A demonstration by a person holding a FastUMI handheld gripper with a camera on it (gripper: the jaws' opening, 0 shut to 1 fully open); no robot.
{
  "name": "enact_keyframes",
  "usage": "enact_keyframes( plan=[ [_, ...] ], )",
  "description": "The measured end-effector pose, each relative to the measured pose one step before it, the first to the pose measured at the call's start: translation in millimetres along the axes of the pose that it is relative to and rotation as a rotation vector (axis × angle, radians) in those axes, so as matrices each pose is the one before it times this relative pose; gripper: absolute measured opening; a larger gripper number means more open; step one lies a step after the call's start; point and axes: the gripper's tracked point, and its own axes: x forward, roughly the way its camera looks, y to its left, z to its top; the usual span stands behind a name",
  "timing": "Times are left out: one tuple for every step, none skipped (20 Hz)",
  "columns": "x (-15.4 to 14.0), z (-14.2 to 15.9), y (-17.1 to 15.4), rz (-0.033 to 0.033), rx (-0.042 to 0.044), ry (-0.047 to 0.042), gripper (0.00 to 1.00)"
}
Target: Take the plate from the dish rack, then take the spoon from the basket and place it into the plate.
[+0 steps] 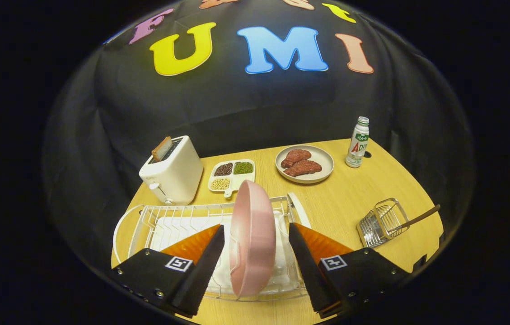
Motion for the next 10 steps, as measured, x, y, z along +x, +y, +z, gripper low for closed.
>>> enact_keyframes(
  plan=[
    [5.15, -3.26, 3.27, -0.00086, 0.00577, 0.01978, 0.88],
    [4.71, -1.71, 0.82, -0.00013, 0.00365, 0.0159, 0.88],
    [5.17, -4.26, 2.53, 0.00687, 0.0012, 0.02041, 0.81],
    [4.77, -1.48, 2.27, -0.00071, -0.00467, 0.01401, 0.75],
    [1.49, -2.28, -0.04, -0.00072, -0.00748, 0.0122, 0.75],
    [2.41, -1.13, 0.48, 0.00159, -0.00609, 0.00939, 0.66],
    [2.75, -2.22, -0.86, -0.00876, -0.00811, 0.00925, 0.52],
    [0.1, 0.47, -4.24, -0.02298, -0.00929, 0.00399, 0.39],
    [-1.44, -1.4, -1.43, -0.01235, -0.00277, 0.0108, 0.38],
    [-0.71, 0.2, -1.35, -0.01832, -0.00754, 0.00558, 0.36]
  ],
)
